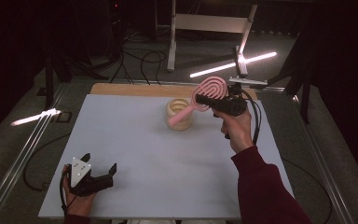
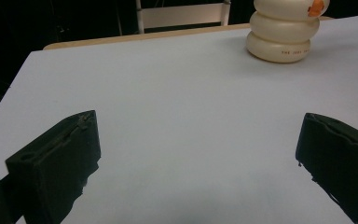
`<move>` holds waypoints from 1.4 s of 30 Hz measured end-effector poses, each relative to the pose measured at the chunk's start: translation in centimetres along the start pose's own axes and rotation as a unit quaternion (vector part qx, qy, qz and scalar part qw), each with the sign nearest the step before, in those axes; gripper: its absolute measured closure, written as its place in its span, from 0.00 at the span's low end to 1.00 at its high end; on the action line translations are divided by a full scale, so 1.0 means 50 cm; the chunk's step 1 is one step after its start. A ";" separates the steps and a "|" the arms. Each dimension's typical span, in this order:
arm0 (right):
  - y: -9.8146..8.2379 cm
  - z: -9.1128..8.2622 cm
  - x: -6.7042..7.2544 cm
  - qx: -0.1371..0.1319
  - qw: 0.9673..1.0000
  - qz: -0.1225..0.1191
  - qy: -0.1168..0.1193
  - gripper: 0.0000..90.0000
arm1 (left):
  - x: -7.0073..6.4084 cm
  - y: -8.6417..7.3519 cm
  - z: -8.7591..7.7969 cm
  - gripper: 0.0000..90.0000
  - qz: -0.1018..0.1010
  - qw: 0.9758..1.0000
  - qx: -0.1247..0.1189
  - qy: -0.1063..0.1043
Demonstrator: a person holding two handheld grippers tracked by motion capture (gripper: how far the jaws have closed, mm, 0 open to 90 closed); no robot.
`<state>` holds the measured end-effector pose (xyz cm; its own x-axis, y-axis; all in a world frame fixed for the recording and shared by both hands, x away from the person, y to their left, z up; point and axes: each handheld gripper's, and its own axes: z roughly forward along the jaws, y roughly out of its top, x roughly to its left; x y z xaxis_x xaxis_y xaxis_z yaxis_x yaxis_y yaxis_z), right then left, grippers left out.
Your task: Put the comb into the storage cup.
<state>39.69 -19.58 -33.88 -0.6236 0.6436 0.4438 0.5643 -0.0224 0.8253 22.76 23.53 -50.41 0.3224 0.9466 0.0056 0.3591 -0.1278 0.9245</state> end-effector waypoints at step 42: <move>0.027 0.023 -0.044 -0.034 0.997 0.007 -0.069 0.71 | 0.000 0.000 0.001 0.01 0.001 1.000 0.002 -0.002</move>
<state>42.47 -20.13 -34.13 -0.5329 0.7425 0.4059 0.5315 -0.0795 0.8433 22.79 23.54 -50.44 0.3264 0.9452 0.0066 0.3609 -0.1311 0.9233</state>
